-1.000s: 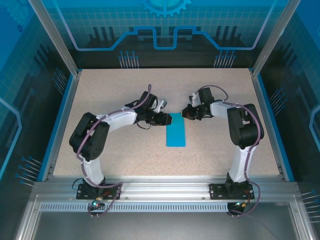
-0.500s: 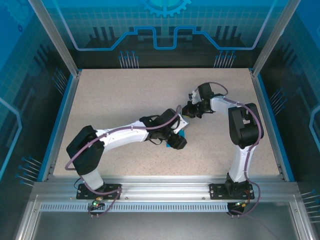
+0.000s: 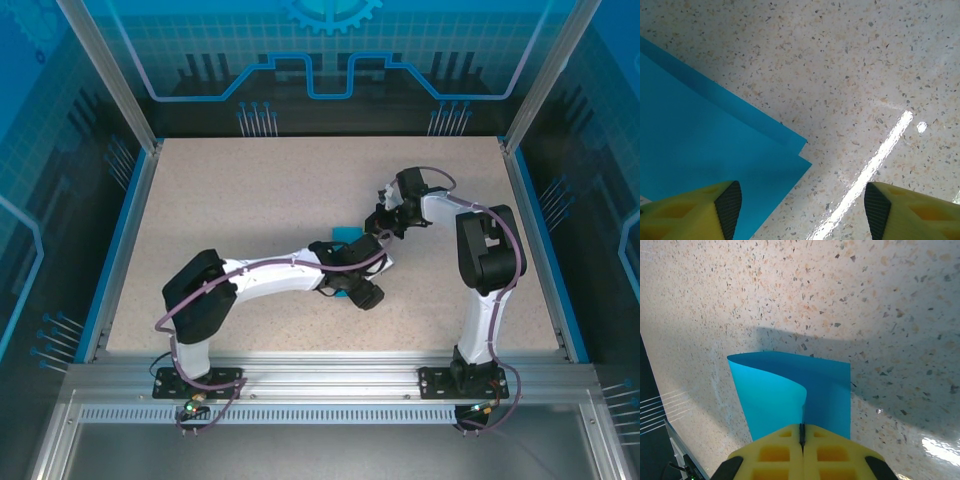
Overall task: Fold a paper plane with a square sheet of paper (fold left side to right side)
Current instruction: Fold the triangle a second time at the center of the table.
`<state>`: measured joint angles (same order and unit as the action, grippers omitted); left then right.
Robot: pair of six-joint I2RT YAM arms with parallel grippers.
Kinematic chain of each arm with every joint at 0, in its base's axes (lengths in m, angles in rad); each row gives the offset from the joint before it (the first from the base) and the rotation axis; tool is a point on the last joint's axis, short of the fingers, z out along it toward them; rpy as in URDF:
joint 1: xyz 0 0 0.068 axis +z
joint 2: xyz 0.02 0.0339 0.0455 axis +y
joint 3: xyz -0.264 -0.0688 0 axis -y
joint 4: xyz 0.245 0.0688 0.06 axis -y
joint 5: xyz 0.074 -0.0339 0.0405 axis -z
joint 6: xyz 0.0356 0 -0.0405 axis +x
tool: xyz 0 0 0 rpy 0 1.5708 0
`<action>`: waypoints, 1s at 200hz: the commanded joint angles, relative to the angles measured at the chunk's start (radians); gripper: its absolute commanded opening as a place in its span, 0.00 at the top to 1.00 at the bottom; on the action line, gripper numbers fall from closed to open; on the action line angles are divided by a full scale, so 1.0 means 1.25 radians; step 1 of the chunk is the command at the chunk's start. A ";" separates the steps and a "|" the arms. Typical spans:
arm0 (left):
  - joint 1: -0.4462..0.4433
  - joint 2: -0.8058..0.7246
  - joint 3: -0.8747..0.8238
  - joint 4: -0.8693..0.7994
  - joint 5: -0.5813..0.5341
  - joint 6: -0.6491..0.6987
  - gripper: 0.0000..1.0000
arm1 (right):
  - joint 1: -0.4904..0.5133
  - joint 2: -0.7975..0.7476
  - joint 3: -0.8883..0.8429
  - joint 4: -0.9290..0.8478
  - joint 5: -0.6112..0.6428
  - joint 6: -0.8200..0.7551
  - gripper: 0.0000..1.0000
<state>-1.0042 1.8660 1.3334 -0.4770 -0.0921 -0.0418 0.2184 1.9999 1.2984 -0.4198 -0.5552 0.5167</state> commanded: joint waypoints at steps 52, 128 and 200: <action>-0.063 0.084 0.080 -0.082 -0.168 0.033 0.29 | -0.013 0.020 0.023 -0.027 -0.018 0.015 0.98; -0.070 0.114 0.101 -0.090 -0.261 0.029 0.35 | -0.011 0.021 0.020 -0.026 -0.018 0.018 0.98; -0.066 0.067 0.053 -0.044 -0.252 0.008 0.76 | -0.011 0.025 0.029 -0.050 0.004 0.001 0.97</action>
<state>-1.0840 1.9945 1.4220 -0.5453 -0.3973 -0.0265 0.2150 2.0060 1.3041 -0.4381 -0.5537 0.5266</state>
